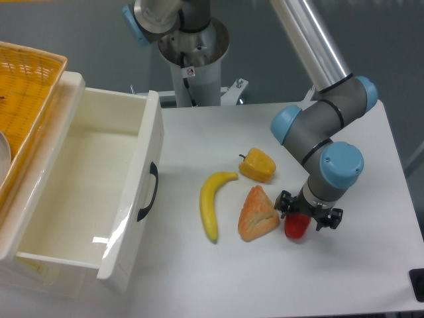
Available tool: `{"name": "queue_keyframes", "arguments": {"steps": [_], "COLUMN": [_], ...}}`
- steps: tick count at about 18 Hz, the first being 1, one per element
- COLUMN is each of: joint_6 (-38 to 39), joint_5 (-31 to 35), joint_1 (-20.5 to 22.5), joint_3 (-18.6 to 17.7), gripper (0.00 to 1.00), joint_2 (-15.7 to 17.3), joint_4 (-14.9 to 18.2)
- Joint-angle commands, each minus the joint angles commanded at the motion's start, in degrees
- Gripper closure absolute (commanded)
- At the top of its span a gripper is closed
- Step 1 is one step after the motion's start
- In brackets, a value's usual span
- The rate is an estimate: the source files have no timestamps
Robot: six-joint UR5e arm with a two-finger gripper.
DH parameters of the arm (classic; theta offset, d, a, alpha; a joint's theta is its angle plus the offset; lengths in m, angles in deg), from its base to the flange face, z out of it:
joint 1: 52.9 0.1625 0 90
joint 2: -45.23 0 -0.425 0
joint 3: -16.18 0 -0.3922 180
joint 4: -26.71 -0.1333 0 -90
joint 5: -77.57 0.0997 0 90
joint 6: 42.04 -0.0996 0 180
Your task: Pick up the red pepper
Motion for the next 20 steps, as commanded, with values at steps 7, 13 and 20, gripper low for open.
{"name": "queue_keyframes", "arguments": {"steps": [7,13,20], "joint_6": [-0.26,-0.88,-9.74], "joint_5": [0.0,0.7,2.81], "joint_1": [0.0,0.09,1.14], "joint_3": [-0.09,0.18,2.72], "gripper": [0.76,0.86,0.86], "joint_2": [-0.09,0.61,1.93], "joint_4": [0.0,0.09,0.79]}}
